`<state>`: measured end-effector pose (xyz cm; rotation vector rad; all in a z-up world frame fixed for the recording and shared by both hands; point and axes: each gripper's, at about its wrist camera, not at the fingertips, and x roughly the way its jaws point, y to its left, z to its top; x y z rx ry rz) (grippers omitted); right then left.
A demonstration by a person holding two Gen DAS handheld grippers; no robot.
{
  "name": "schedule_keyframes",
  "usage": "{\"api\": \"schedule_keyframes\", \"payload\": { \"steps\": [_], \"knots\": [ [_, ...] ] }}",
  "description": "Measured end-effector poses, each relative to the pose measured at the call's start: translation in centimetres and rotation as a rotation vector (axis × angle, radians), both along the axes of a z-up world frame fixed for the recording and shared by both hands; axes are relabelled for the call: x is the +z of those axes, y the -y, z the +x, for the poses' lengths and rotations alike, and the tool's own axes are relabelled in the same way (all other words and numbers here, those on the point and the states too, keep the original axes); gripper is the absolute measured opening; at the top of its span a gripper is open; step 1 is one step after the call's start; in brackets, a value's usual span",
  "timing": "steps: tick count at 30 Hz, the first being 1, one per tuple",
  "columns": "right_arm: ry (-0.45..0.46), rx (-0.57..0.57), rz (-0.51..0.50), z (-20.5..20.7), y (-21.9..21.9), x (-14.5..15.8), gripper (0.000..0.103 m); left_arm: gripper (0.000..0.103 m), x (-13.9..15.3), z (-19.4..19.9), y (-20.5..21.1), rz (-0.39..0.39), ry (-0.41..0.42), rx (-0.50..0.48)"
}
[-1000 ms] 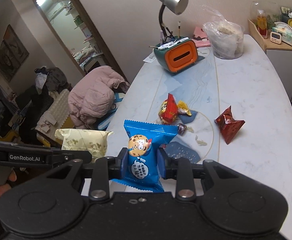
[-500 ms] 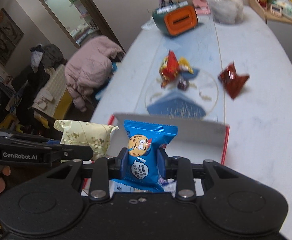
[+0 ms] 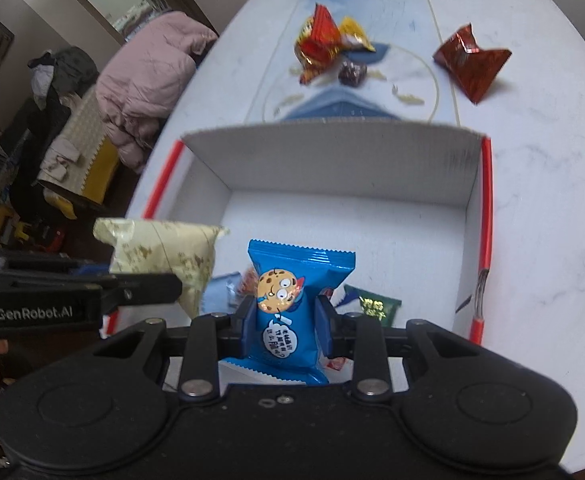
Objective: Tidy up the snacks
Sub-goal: 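Carry both held packets back over the white box and lower them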
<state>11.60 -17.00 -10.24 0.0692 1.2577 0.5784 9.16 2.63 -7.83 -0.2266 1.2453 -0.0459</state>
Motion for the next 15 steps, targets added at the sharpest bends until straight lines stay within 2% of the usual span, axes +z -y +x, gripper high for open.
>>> {"api": "schedule_keyframes", "payload": {
  "steps": [6, 15],
  "knots": [
    [-0.019, -0.023, -0.018, 0.1, 0.0, -1.9, 0.029, 0.027, -2.3, 1.0, 0.2, 0.004, -0.023, -0.006],
    [-0.041, -0.027, -0.017, 0.1, -0.7, -3.2, 0.029, 0.027, -5.1, 2.1, 0.2, 0.056, -0.042, 0.005]
  ]
}}
